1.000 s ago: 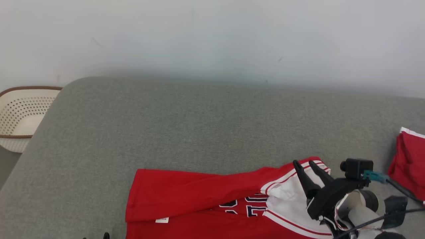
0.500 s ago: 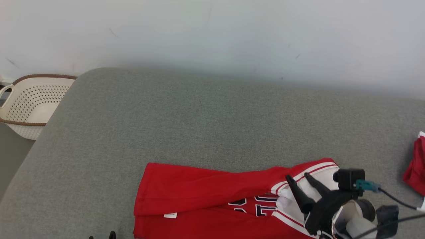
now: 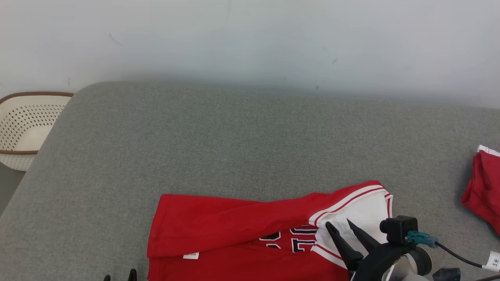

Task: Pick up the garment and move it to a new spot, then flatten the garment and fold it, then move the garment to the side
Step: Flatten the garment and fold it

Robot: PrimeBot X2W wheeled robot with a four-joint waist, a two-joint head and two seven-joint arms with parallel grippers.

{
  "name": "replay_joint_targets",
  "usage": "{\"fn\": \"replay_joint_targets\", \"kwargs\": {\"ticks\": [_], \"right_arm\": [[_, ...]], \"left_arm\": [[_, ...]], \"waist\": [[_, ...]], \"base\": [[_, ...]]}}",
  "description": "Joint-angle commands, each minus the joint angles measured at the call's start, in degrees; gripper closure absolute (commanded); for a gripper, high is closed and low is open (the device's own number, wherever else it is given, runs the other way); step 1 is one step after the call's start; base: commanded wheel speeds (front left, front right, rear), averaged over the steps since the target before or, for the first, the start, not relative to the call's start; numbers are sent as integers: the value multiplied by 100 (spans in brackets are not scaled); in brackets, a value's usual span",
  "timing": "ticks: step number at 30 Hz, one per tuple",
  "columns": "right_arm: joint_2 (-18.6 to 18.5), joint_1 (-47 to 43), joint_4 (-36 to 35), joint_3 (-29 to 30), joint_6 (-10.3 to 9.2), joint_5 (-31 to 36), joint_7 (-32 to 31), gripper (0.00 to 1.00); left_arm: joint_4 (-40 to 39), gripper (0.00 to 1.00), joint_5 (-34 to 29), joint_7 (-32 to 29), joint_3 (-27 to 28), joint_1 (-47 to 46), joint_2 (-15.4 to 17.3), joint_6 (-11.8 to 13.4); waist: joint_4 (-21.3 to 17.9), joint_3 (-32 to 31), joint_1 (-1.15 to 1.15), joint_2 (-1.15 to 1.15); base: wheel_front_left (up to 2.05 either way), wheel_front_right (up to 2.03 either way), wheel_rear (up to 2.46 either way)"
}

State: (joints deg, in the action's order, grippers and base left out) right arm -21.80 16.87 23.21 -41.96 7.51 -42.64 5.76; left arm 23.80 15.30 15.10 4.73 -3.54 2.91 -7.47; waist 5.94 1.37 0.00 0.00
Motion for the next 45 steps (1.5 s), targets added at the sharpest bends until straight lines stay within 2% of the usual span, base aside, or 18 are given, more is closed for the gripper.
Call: {"fn": "replay_joint_targets", "kwargs": {"ticks": [1,3,4,15,16,17,18,19,23,25,29,33,34,37,45], "right_arm": [[21,-110,-29,34,-6,37,-44,53],[30,-145,-18,79,-6,116,-96,87],[40,-147,-5,109,-6,130,-110,100],[74,-662,-216,130,-6,355,101,100],[57,-742,-236,73,-6,406,133,87],[41,-804,-262,9,-6,427,143,51],[49,-868,-277,-17,-6,386,153,4],[49,-930,-334,-57,-6,338,202,0],[-233,-1153,-675,-266,-6,136,340,0],[-464,-1284,-886,-98,-5,-39,492,0],[-601,-1281,-842,480,-5,36,659,0],[-444,-1023,-506,973,-4,505,708,0],[-310,-894,-245,1239,-4,758,752,0],[-80,-671,147,1567,-4,1110,797,0],[297,-264,1070,2092,-4,1500,887,0]], "left_arm": [[7,0,37,3,7,26,3,1],[4,0,36,3,15,80,3,0],[-2,0,31,3,20,112,3,0],[-16,0,91,3,80,268,3,0],[-17,0,102,3,72,267,2,0],[-16,0,112,3,67,260,1,0],[-21,0,123,3,85,252,5,0],[-27,0,118,3,88,235,4,0],[-50,0,66,3,143,195,3,0],[-91,0,27,3,190,207,3,0],[-112,0,0,3,209,202,3,0],[-141,0,-15,3,145,135,3,0],[-181,0,-98,3,112,94,3,0],[-205,0,-159,3,75,22,7,0],[-199,0,-130,3,43,-81,4,0]], "waist": [[19,-13,0,0],[35,-31,0,0],[41,-41,0,0],[-5,-104,0,0],[-22,-109,0,0],[-39,-111,0,0],[-65,-107,0,0],[-81,-105,0,0],[-179,-99,0,0],[-260,-104,0,0],[-352,-93,0,0],[-348,-18,0,0],[-316,37,0,0],[-218,131,0,0],[43,368,0,0]], "base": [[0,0,0],[0,0,0],[0,0,0],[0,0,0],[0,0,0],[0,0,0],[0,0,0],[0,0,0],[0,0,0],[0,0,0],[0,0,0],[0,0,0],[0,0,0],[0,0,0],[0,0,0]]}}
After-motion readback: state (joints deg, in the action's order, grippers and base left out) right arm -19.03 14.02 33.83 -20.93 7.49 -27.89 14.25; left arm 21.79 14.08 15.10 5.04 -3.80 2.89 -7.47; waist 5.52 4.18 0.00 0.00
